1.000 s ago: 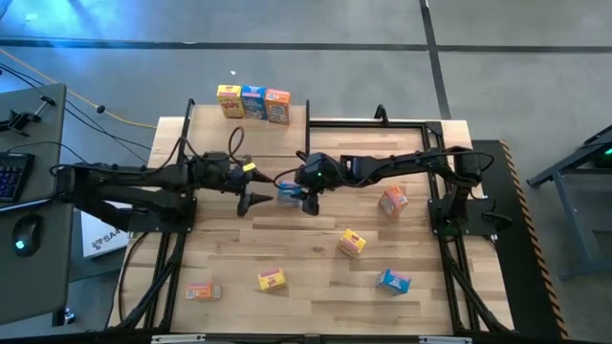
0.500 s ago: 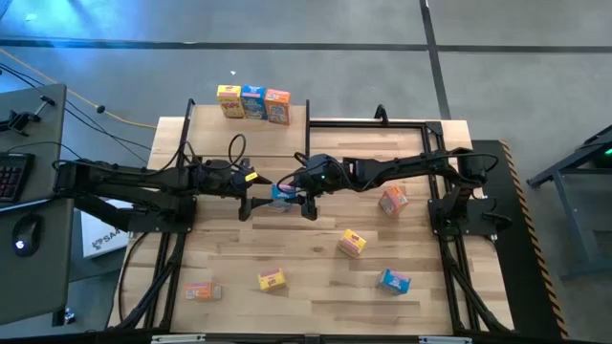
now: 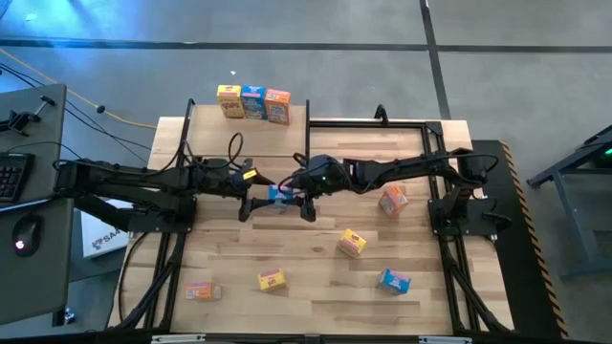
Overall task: Stack cereal on shelf
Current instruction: Put the top blue cereal box on the shelf aligned with the other blue cereal box
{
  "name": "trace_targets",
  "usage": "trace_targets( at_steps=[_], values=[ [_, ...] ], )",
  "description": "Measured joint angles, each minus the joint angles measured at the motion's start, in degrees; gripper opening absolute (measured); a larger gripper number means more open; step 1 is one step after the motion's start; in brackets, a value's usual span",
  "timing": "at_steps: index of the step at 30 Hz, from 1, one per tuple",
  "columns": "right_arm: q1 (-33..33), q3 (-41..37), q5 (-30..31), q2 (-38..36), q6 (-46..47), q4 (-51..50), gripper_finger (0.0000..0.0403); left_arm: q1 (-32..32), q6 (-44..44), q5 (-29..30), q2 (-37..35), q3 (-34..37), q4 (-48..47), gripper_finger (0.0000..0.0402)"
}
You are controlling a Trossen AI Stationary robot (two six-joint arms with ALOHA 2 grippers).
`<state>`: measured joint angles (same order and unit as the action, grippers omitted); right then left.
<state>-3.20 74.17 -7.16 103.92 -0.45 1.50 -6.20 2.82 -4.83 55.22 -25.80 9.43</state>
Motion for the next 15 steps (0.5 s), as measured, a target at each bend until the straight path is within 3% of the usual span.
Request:
trace_targets(
  at_steps=[8, 15],
  values=[
    [1.29, 0.00, 2.74, 0.00, -0.69, 0.08, 0.0177, -0.09, -1.58, -0.95, 0.00, 0.00, 1.11, 0.0207],
    [2.41, 0.00, 7.47, -1.79, -1.82, -0.07, 0.0224, -0.17, -4.24, -0.41, -2.73, 0.02, 1.01, 0.0163]
  ],
)
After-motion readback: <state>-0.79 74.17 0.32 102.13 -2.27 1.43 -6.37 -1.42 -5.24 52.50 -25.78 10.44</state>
